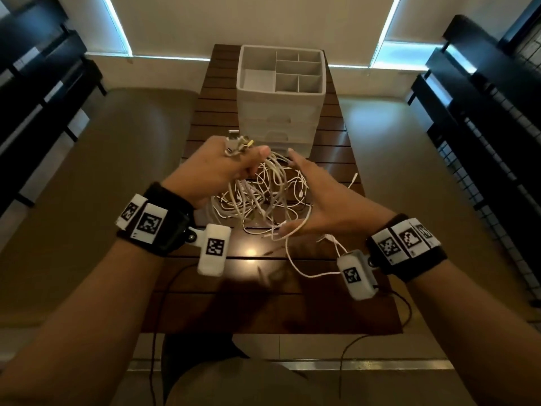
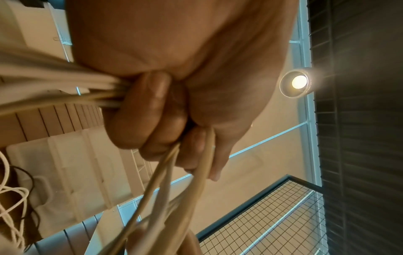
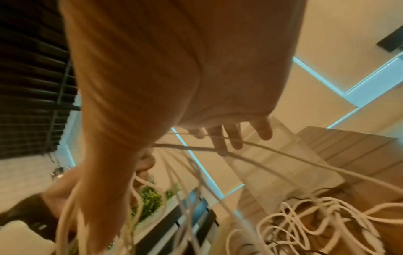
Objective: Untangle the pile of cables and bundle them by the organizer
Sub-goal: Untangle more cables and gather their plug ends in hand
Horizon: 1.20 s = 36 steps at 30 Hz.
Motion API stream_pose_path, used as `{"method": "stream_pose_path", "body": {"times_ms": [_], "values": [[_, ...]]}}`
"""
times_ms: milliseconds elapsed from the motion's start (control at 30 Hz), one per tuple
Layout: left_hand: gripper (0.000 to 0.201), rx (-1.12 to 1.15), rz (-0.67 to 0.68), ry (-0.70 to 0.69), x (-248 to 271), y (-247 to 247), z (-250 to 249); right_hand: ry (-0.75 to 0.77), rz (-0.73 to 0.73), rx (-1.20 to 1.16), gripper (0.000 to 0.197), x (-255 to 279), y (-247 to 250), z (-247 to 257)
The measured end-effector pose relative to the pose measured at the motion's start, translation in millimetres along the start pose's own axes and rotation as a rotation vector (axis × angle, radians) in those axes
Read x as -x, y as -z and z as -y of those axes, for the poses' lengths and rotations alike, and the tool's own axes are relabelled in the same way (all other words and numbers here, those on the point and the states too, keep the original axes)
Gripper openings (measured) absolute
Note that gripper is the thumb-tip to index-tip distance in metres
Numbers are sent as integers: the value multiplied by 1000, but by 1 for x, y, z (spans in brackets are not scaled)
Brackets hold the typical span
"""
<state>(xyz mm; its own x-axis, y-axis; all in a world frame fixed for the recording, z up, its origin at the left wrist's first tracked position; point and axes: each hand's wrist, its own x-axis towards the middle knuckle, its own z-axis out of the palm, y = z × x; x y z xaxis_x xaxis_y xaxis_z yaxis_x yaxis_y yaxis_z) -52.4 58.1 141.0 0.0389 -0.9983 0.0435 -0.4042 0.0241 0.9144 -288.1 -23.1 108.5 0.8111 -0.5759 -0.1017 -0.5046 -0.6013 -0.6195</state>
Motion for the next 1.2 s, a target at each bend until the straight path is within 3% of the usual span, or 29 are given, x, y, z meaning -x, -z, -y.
{"method": "stream_pose_path", "body": {"times_ms": [100,233,300,400,467,567,633,733,833,1100,1200], "values": [[40,-28,-30,-10,-2,7,-6,-34,113,11,146,-3,4,4],[42,-19,-107,-32,-2,32,-6,-406,336,347,128,6,6,-25],[41,-21,-92,-28,-1,36,-6,-478,423,362,121,13,10,-29],[40,-92,27,-8,-2,27,-10,-200,181,203,132,9,17,-9],[39,-126,121,3,-5,14,-16,40,-53,26,120,-2,11,16],[38,-118,182,-43,-7,1,-19,141,-237,-268,48,-28,-13,34],[41,-121,122,-59,-6,6,-19,131,-339,-390,12,-39,-28,25],[40,-76,-63,-80,-3,28,-22,8,-454,-356,33,-42,-40,0],[36,-77,-83,-108,2,38,-29,19,-437,-260,48,-35,-41,-8],[36,13,-158,-83,4,51,-7,-28,-354,-159,51,-12,-47,-53],[37,164,-190,-68,9,64,1,-100,-317,-114,53,3,-50,-78]]}}
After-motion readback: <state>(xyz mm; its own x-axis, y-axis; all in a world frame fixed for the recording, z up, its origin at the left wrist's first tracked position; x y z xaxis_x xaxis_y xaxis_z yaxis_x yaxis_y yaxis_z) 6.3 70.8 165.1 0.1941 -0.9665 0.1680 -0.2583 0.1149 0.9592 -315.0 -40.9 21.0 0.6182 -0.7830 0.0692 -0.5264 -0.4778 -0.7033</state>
